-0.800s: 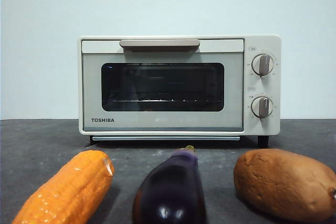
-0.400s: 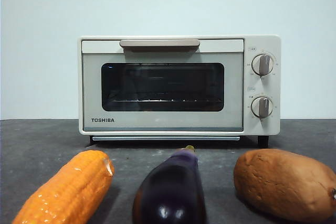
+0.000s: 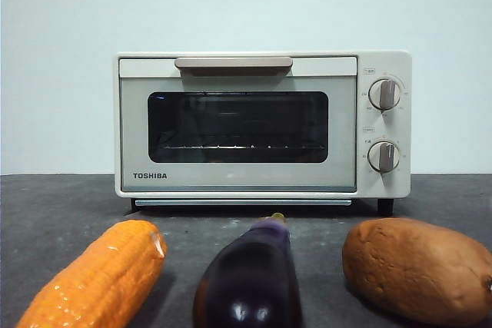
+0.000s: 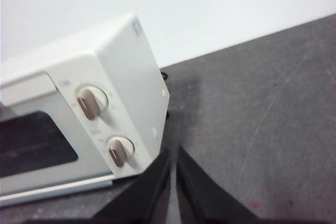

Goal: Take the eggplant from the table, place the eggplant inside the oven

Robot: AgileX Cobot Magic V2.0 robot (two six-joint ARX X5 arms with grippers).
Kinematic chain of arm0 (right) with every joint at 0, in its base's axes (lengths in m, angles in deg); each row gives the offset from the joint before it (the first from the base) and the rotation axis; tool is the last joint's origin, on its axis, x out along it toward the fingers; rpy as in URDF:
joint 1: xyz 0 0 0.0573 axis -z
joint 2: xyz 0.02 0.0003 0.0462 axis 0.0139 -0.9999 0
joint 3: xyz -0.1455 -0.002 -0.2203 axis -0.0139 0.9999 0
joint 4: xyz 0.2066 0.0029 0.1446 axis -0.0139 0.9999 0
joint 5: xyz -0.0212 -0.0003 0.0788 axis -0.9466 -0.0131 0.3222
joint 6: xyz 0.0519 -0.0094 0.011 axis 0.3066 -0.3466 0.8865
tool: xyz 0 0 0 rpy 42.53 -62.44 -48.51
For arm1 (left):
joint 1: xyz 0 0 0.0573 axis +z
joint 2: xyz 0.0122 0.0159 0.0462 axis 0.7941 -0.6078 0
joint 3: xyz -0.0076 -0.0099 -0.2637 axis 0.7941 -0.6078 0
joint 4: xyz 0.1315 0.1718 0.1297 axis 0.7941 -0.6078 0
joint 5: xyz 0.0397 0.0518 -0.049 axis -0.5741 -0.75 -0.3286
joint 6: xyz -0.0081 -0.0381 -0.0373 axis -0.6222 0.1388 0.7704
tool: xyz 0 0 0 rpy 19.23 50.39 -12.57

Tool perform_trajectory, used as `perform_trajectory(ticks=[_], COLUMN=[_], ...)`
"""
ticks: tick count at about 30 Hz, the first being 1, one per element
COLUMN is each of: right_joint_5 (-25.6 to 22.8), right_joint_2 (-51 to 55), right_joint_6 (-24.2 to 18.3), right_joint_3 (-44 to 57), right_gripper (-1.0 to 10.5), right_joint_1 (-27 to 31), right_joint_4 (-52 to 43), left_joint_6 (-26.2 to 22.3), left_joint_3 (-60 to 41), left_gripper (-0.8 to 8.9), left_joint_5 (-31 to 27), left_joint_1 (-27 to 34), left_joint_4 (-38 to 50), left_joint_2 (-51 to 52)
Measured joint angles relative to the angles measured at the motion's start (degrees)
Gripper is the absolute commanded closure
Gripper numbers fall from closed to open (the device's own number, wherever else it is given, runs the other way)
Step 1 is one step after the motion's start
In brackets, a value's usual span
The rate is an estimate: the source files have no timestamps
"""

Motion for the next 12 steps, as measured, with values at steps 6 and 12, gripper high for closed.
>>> perform_trajectory(ticks=[6,12], right_joint_5=[0.0,0.3], right_joint_2=[-3.5,-11.5], right_joint_6=[0.0,-0.1], right_joint_3=[-8.8,-19.1], right_gripper=[9.4,9.4], right_joint_1=[0.0,0.0], right_joint_4=[6.3,14.5], left_joint_6=[1.1,1.0], left_joint_3=[5.7,12.8], left_gripper=[8.07,8.07], left_joint_5=[1.9,6.2], left_joint_1=[0.0,0.0], left_joint_4=[-2.9,-3.8], left_joint_2=[-4.7,-12.7])
